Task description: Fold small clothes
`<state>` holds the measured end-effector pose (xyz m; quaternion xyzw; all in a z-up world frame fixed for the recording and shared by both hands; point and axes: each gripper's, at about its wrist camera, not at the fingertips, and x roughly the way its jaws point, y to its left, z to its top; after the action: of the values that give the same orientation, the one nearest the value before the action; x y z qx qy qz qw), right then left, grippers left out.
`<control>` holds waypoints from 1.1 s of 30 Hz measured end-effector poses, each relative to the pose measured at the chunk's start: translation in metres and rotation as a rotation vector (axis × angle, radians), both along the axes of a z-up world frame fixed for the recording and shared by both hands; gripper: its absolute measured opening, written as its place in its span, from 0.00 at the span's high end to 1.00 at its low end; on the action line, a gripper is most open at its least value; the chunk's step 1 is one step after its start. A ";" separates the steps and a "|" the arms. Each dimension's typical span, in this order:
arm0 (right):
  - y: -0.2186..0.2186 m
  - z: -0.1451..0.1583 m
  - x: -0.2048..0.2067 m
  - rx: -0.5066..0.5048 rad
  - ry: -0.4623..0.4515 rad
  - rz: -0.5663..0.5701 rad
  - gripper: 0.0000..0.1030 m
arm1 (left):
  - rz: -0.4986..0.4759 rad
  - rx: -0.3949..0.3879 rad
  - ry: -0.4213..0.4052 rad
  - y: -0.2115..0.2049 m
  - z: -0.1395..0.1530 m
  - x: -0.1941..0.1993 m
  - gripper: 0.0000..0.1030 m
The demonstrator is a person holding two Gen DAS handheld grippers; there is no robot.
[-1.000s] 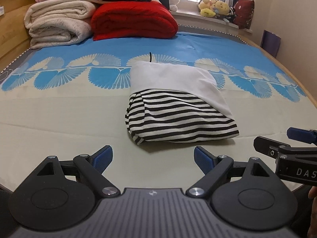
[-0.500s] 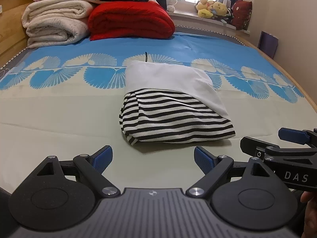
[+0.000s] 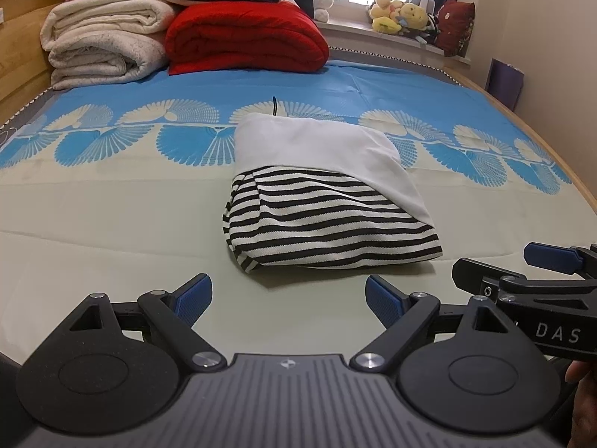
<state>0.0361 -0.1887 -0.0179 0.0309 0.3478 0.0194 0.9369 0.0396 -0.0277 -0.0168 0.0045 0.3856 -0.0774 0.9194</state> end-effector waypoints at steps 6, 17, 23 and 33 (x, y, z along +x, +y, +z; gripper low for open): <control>0.000 0.000 0.000 0.000 0.001 0.000 0.12 | 0.001 -0.001 0.001 0.000 0.000 0.000 0.10; 0.000 -0.001 0.000 0.000 0.002 -0.001 0.12 | 0.002 -0.001 0.002 -0.001 -0.002 -0.001 0.10; 0.000 0.000 0.000 0.000 0.003 0.000 0.12 | 0.004 -0.001 0.006 -0.002 -0.003 -0.001 0.10; -0.001 -0.002 0.000 0.001 0.005 -0.001 0.12 | 0.004 -0.004 0.010 -0.002 -0.005 0.000 0.10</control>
<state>0.0364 -0.1893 -0.0198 0.0314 0.3500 0.0191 0.9360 0.0396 -0.0299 -0.0220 0.0015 0.3901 -0.0762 0.9176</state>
